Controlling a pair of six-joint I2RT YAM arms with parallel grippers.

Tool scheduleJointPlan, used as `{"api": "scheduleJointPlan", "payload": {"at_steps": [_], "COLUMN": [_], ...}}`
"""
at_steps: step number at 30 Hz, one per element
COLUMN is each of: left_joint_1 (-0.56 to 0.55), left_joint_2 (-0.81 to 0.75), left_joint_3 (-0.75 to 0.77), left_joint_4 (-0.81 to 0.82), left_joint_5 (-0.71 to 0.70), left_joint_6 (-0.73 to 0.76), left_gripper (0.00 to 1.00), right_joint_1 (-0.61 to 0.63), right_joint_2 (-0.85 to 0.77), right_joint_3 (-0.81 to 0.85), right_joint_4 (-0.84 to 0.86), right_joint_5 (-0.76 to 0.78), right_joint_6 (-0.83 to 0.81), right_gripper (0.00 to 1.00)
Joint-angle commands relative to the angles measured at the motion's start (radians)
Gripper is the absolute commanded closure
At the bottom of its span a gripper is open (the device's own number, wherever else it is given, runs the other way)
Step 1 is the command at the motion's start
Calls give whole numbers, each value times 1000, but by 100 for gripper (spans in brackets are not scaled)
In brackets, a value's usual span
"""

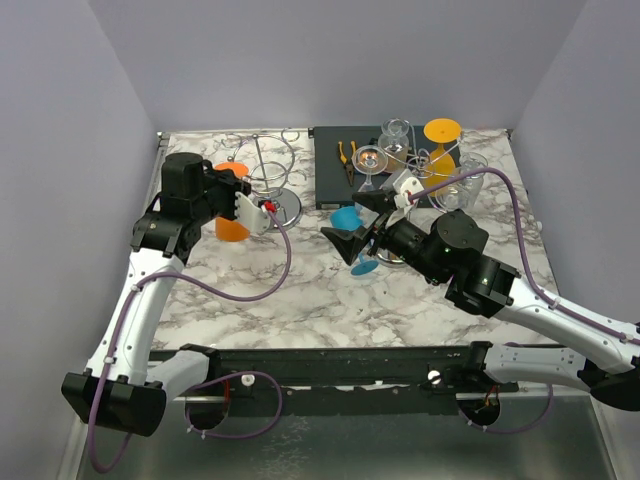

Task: Place the wine glass upside down on the wine glass rack
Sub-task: Turn the wine glass upside down at the wine rack, then pick up the wine glass at the center of the board.

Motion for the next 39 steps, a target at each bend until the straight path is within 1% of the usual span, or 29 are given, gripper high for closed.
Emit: {"api": "scheduleJointPlan", "payload": {"at_steps": [1, 11, 14, 16, 18, 20, 24, 26, 28, 30, 33, 36, 39], "left_joint_1": [-10, -17, -19, -22, -24, -26, -24, -25, -25, -26, -24, -26, -25], "left_joint_2": [15, 15, 8, 3, -4, -11, -44, -80, -123, -161, -191, -203, -220], "left_joint_3": [17, 10, 19, 32, 58, 96, 160, 161, 151, 145, 167, 200, 211], "left_joint_4": [21, 22, 22, 21, 21, 21, 26, 42, 81, 122, 193, 236, 271], "left_joint_5": [73, 83, 86, 96, 117, 137, 168, 195, 223, 245, 218, 152, 128], "left_joint_6": [-27, -34, -60, -116, -214, -361, -696, -819, -936, -1043, -1235, -1397, -1482], "left_gripper": [70, 67, 64, 57, 47, 36, 19, 13, 10, 9, 8, 8, 8], "right_joint_1": [1, 1, 1, 2, 1, 2, 2, 2, 1, 2, 2, 2, 2], "right_joint_2": [4, -3, -2, 2, 10, 27, 128, 208, 286, 336, 372, 399, 441], "right_joint_3": [7, 9, 11, 15, 23, 32, 83, 116, 143, 142, 110, 79, 67], "right_joint_4": [17, 11, 8, 1, -20, -47, -198, -285, -374, -417, -418, -407, -411], "right_joint_5": [12, 13, 12, 15, 21, 25, 61, 90, 126, 153, 175, 199, 238], "right_joint_6": [4, 7, 8, 7, 13, 23, 85, 121, 160, 195, 253, 294, 329], "right_gripper": [4, 4, 4, 4, 3, 1, 1, 0, 1, 1, 3, 7, 9]}}
